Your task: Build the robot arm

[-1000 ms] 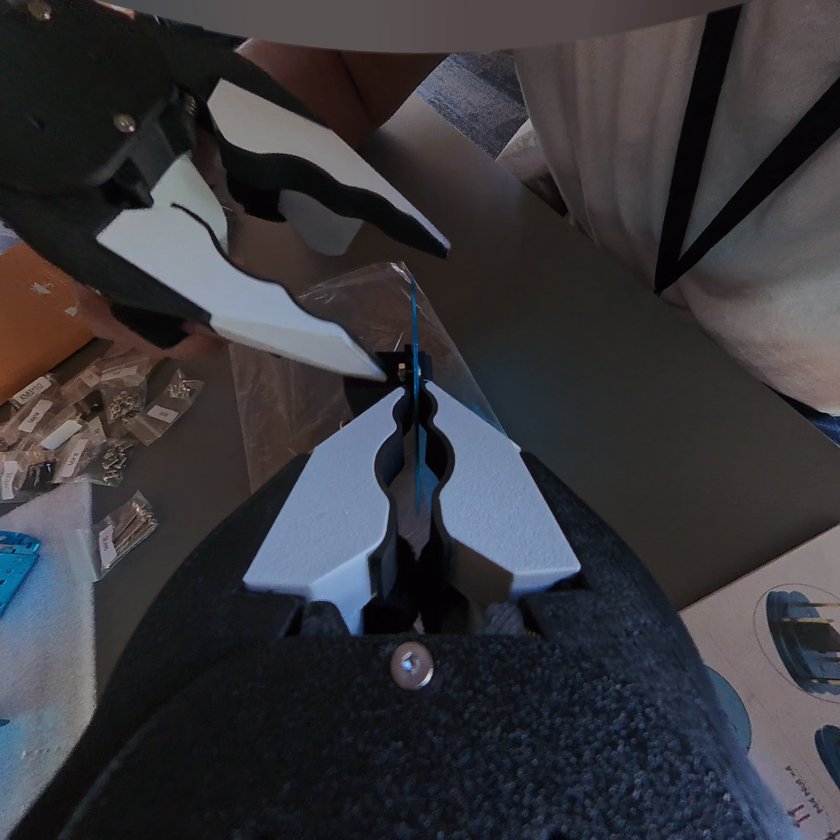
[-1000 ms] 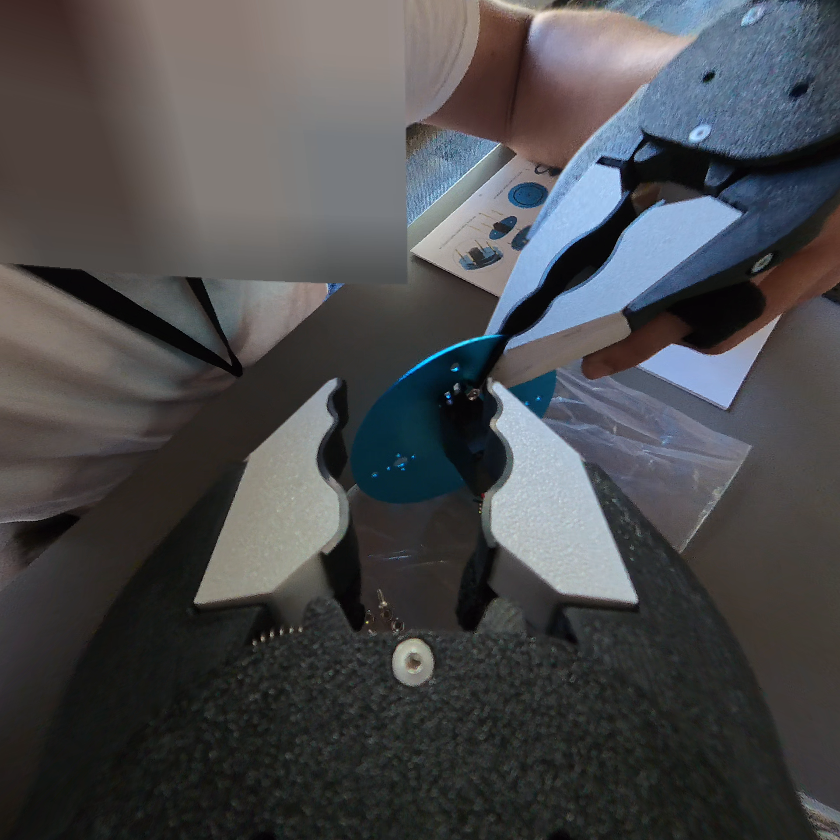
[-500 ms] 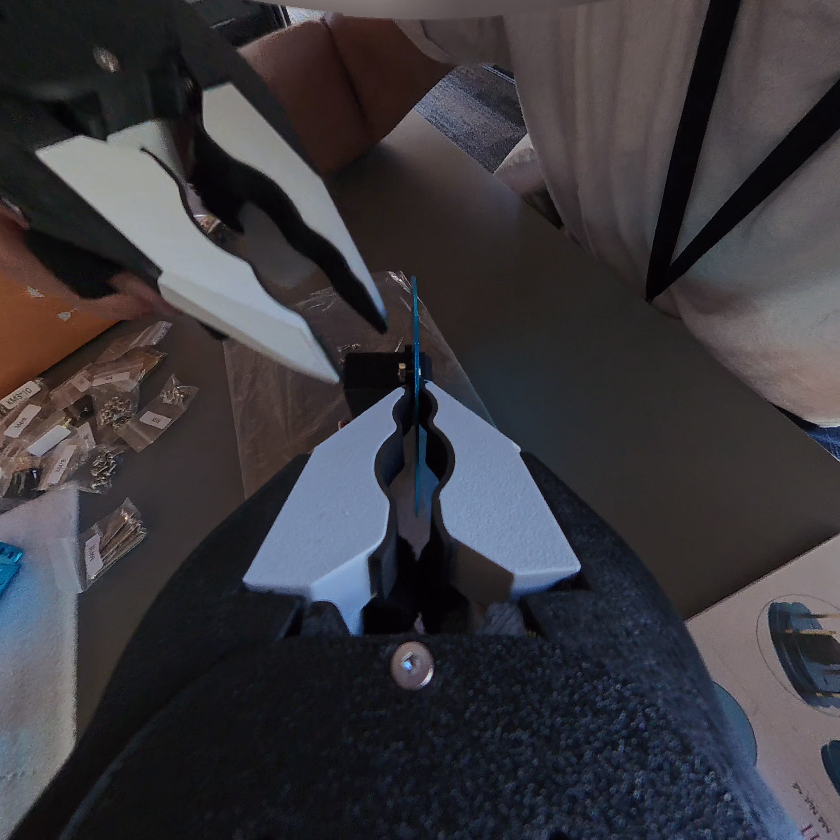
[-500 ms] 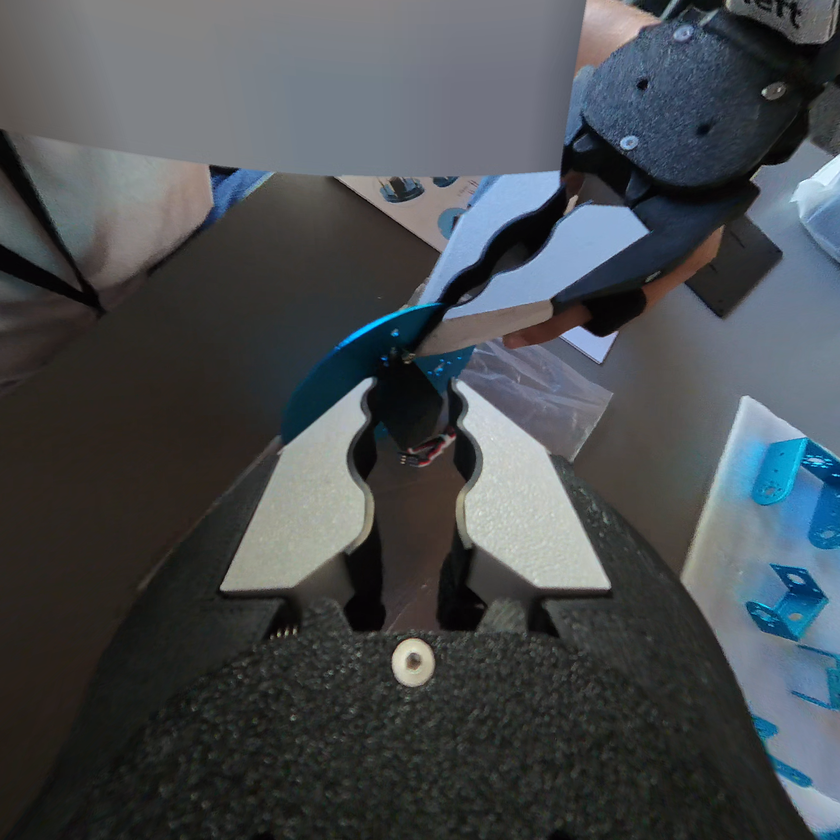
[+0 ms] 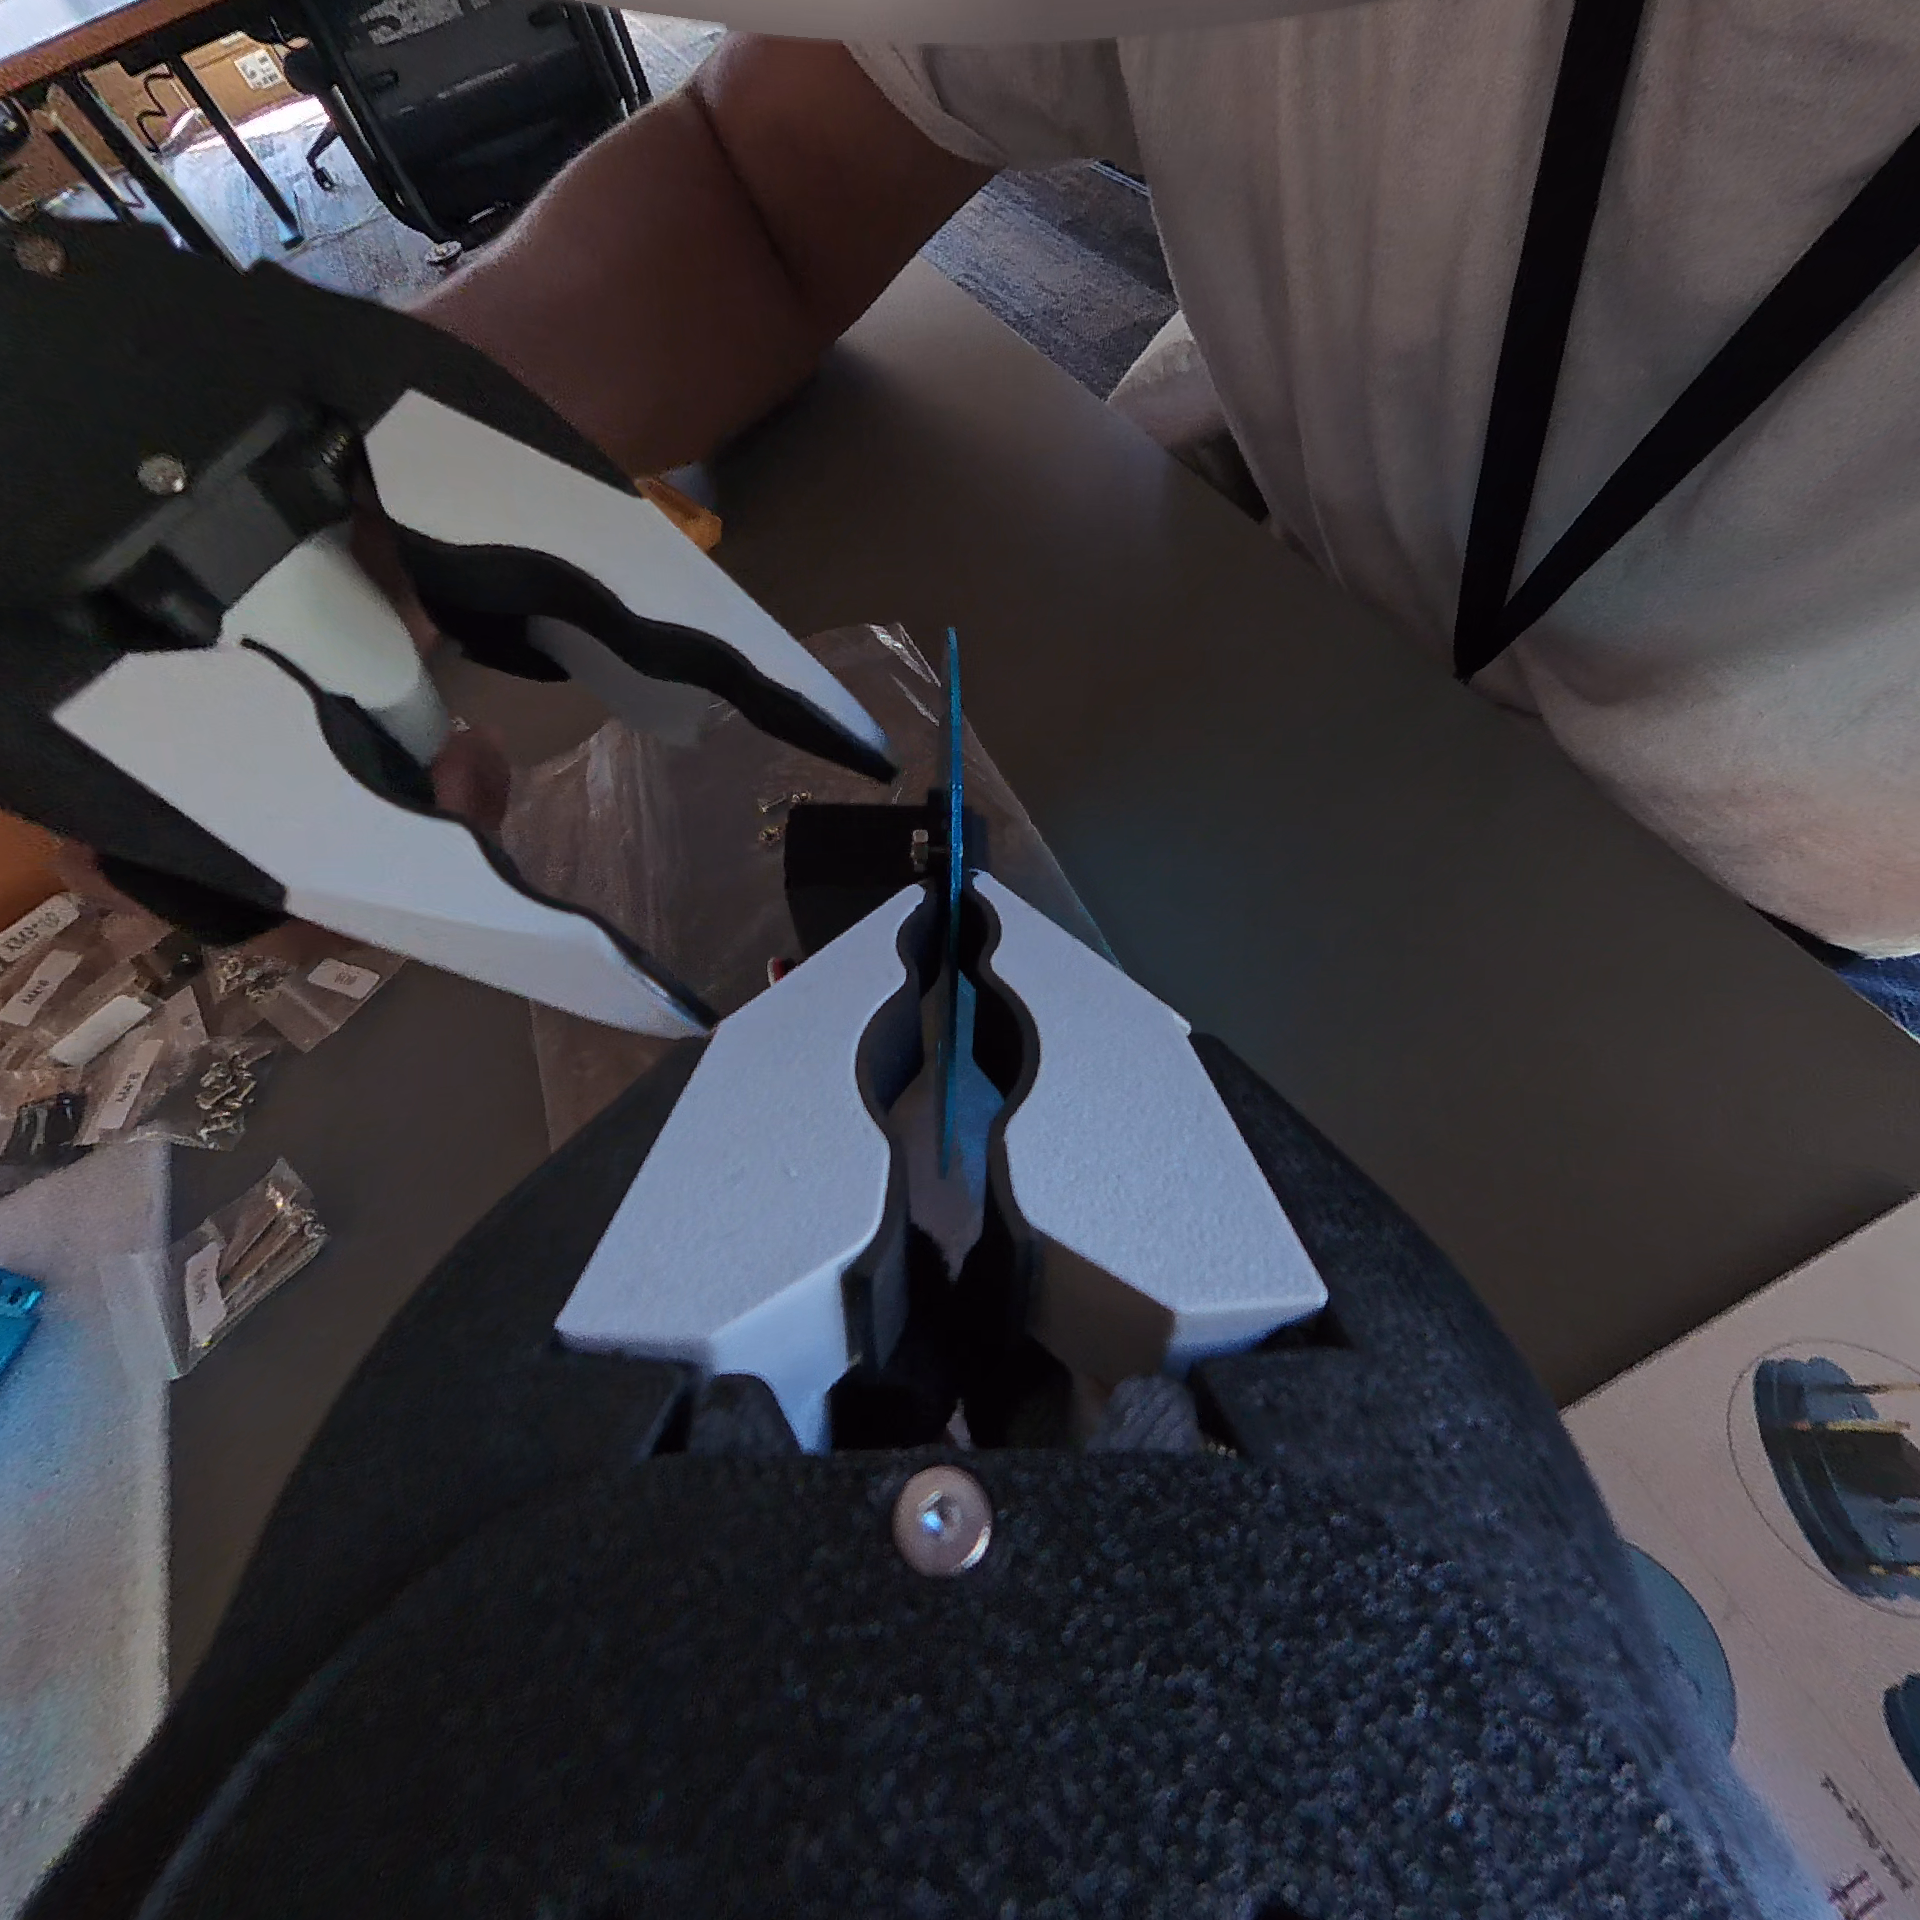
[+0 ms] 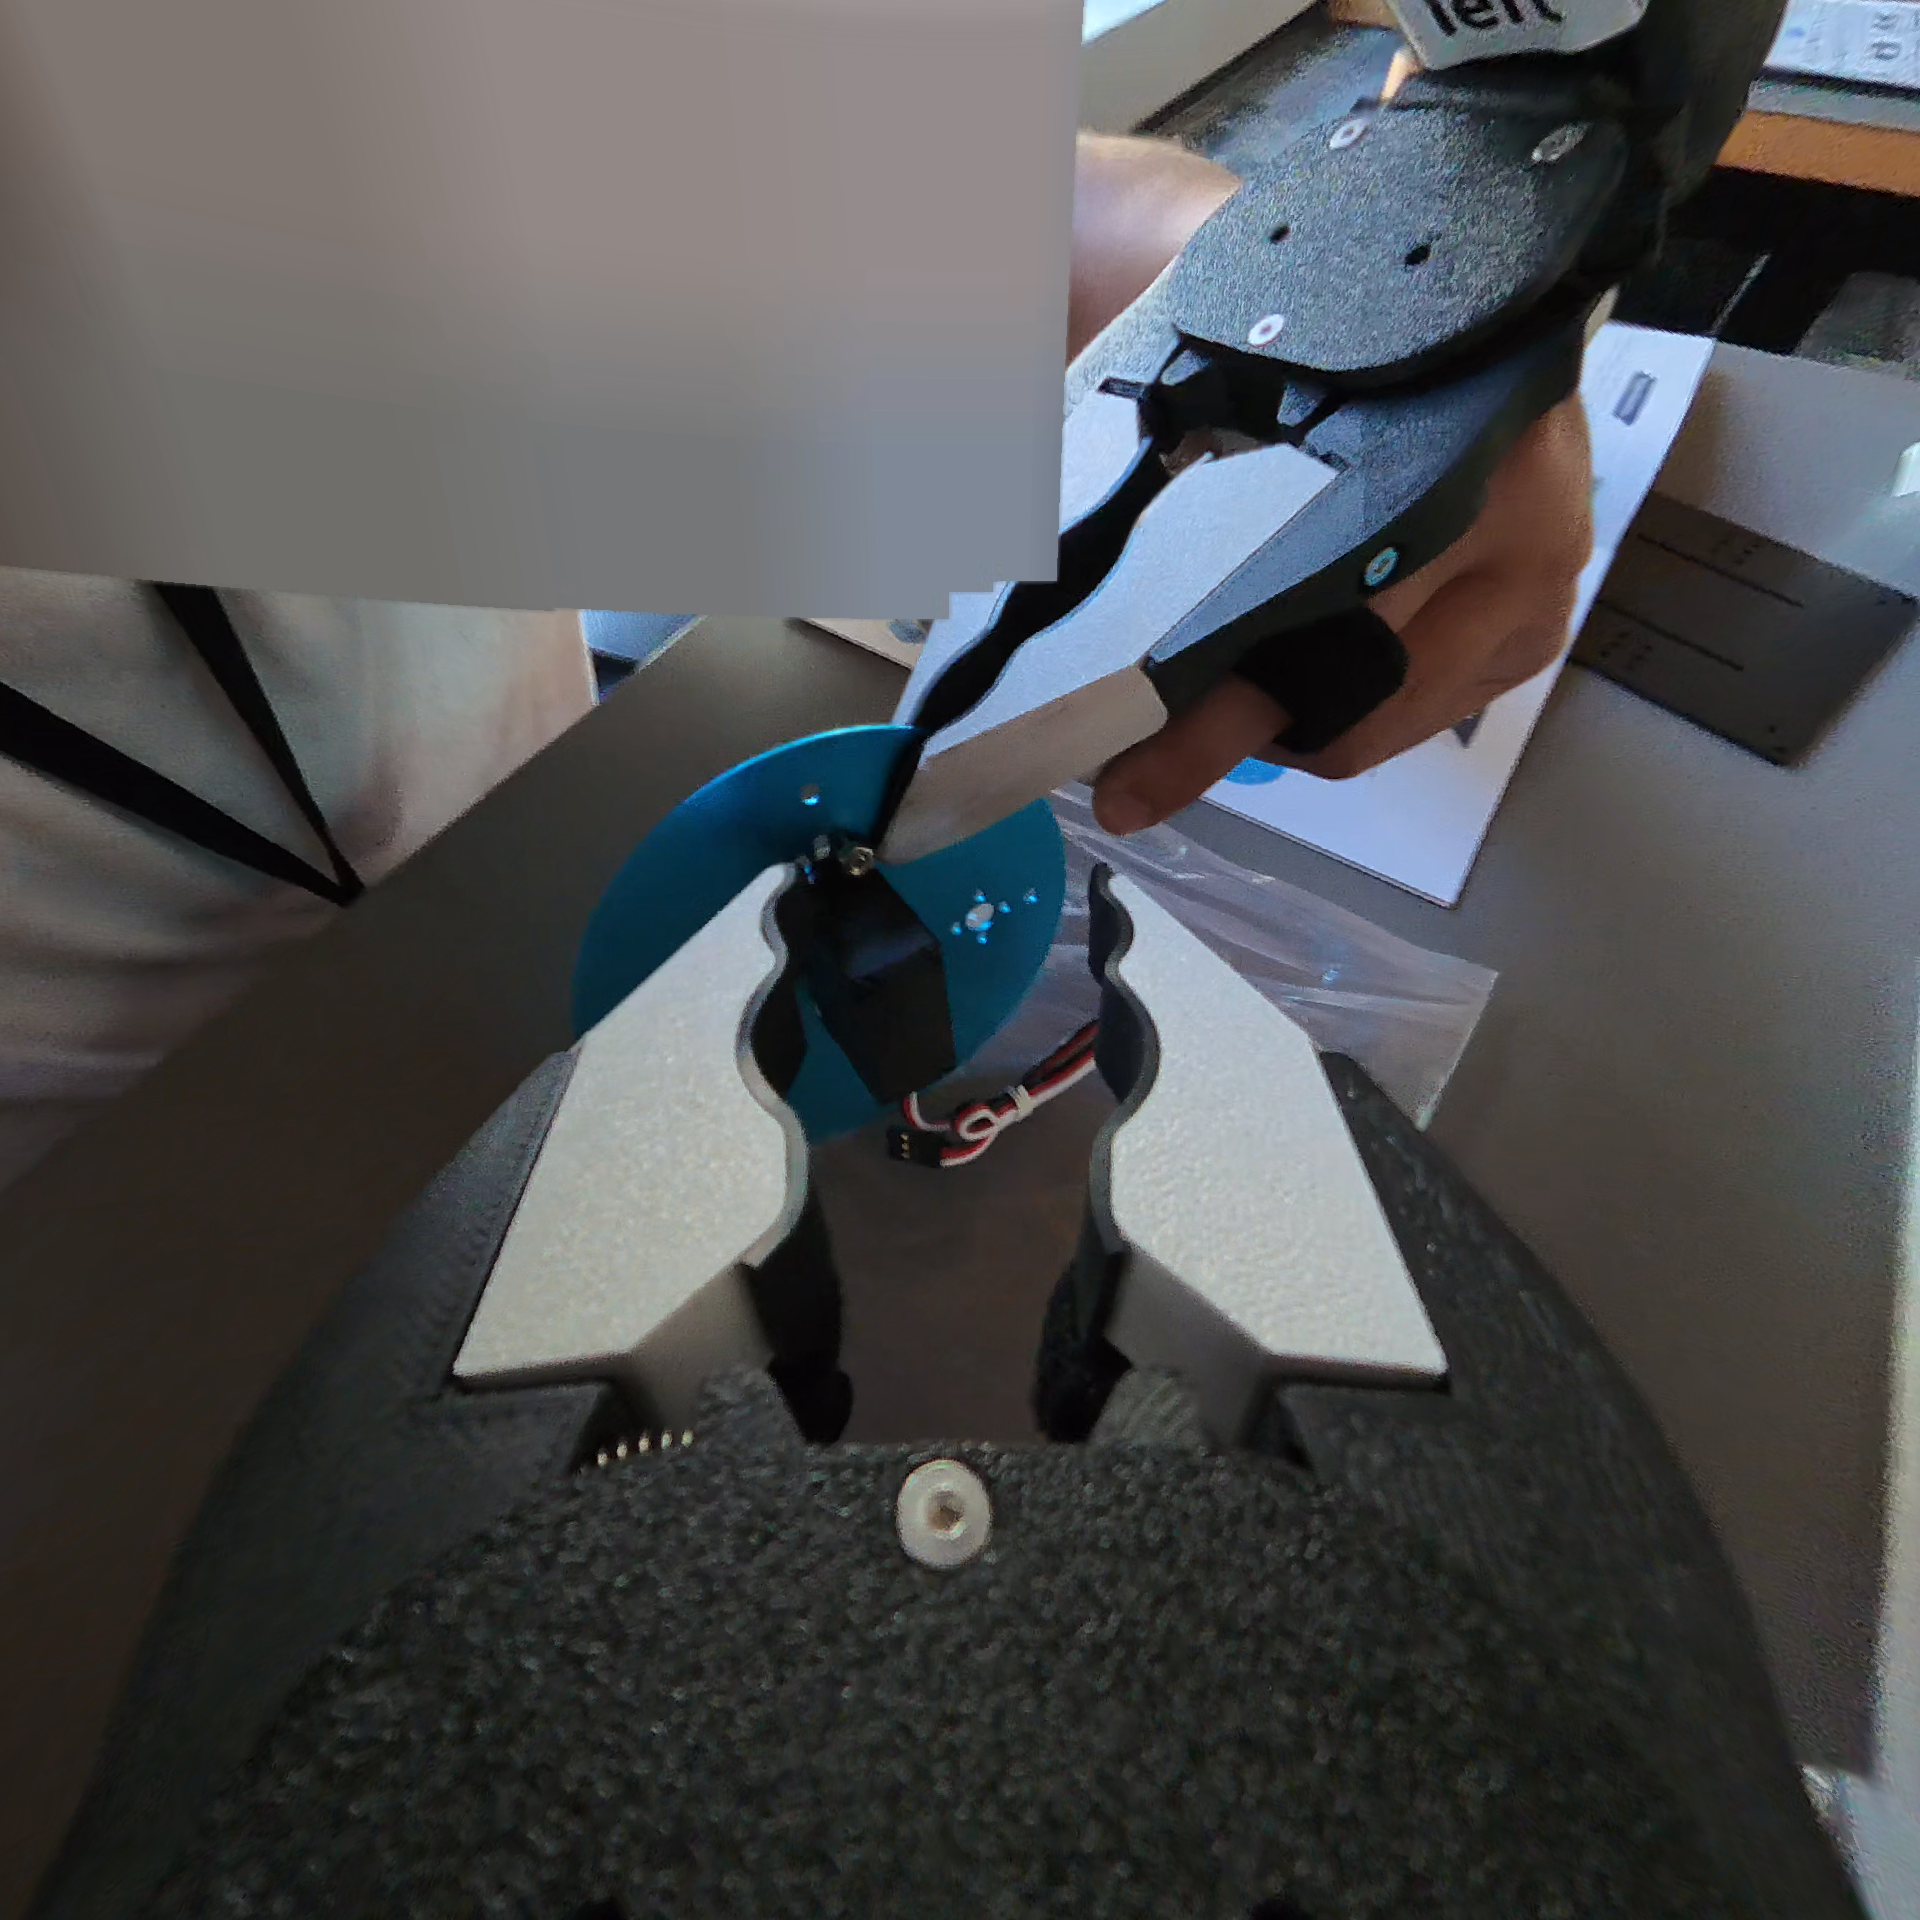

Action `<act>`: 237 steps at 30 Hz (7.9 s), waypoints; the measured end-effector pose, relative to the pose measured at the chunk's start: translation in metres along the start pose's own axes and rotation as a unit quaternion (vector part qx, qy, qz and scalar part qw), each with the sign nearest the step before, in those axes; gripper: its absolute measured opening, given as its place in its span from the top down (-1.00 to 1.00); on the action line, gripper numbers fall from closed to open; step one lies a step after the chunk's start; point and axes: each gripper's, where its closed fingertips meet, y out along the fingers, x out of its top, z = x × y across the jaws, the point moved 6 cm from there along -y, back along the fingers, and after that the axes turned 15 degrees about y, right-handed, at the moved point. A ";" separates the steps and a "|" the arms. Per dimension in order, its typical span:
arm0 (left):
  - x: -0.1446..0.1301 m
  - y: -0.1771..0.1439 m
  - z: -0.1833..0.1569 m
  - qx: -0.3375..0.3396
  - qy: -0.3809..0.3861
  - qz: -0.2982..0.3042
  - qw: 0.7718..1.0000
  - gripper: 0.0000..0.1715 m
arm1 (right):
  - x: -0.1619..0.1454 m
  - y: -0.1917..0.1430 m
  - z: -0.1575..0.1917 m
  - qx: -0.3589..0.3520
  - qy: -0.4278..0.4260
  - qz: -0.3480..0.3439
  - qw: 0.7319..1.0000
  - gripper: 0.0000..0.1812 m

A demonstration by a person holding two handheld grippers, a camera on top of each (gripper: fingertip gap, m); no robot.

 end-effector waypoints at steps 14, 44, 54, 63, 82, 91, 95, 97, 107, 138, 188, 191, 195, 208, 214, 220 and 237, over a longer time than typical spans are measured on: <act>0.001 0.002 -0.002 -0.006 0.007 -0.004 1.000 0.99 | -0.013 0.017 -0.013 0.074 0.094 -0.044 0.992 0.40; 0.001 0.006 0.000 -0.003 -0.001 -0.003 1.000 0.99 | -0.025 0.021 -0.021 0.133 0.206 -0.044 0.968 0.30; 0.000 0.004 0.001 0.001 -0.011 0.008 1.000 0.99 | -0.029 0.020 -0.023 0.133 0.265 -0.050 0.954 0.28; -0.003 0.003 0.008 0.016 -0.045 0.008 0.999 0.99 | -0.036 0.006 -0.020 0.162 0.301 -0.067 0.937 0.49; -0.002 0.000 0.007 0.047 -0.087 0.034 0.995 0.92 | -0.037 0.009 -0.012 0.219 0.299 -0.047 0.927 0.69; 0.000 0.001 0.005 0.079 -0.116 0.024 0.990 0.83 | -0.036 0.011 -0.013 0.216 0.305 -0.052 0.926 0.70; -0.001 0.002 0.005 0.074 -0.132 0.014 0.988 0.89 | -0.036 0.012 -0.013 0.215 0.306 -0.055 0.926 0.69; -0.002 0.001 0.005 0.073 -0.137 0.013 0.988 0.89 | -0.036 0.011 -0.014 0.216 0.309 -0.057 0.925 0.70; -0.002 0.000 0.001 0.064 -0.165 0.028 0.984 0.89 | -0.035 0.014 -0.011 0.202 0.290 -0.053 0.934 0.71; 0.006 0.009 -0.018 0.055 -0.009 0.057 0.997 0.99 | -0.027 0.027 -0.008 0.188 0.278 -0.041 0.941 0.59; 0.007 0.014 -0.021 0.043 -0.015 0.054 0.998 0.99 | -0.021 0.030 -0.006 0.115 0.222 0.000 0.968 0.47; 0.006 0.013 -0.021 0.043 -0.017 0.054 0.997 0.99 | -0.022 0.030 -0.007 0.119 0.237 -0.002 0.964 0.47; 0.006 0.014 -0.021 0.040 -0.019 0.054 0.998 0.99 | -0.022 0.031 -0.005 0.123 0.246 0.002 0.961 0.50; 0.007 0.015 -0.022 0.050 -0.022 0.056 0.997 0.99 | -0.022 0.035 -0.005 0.110 0.303 0.014 0.947 0.53; 0.005 0.014 -0.025 0.053 -0.023 0.038 0.998 0.99 | -0.007 0.021 -0.003 0.104 0.287 -0.012 0.952 0.52; 0.001 0.013 -0.024 0.057 -0.047 0.015 0.997 0.99 | 0.012 -0.015 0.000 -0.012 0.256 -0.061 0.965 0.51; 0.000 0.017 -0.020 0.083 -0.086 0.006 0.993 0.99 | -0.023 -0.038 0.056 -0.188 0.158 -0.232 0.941 0.42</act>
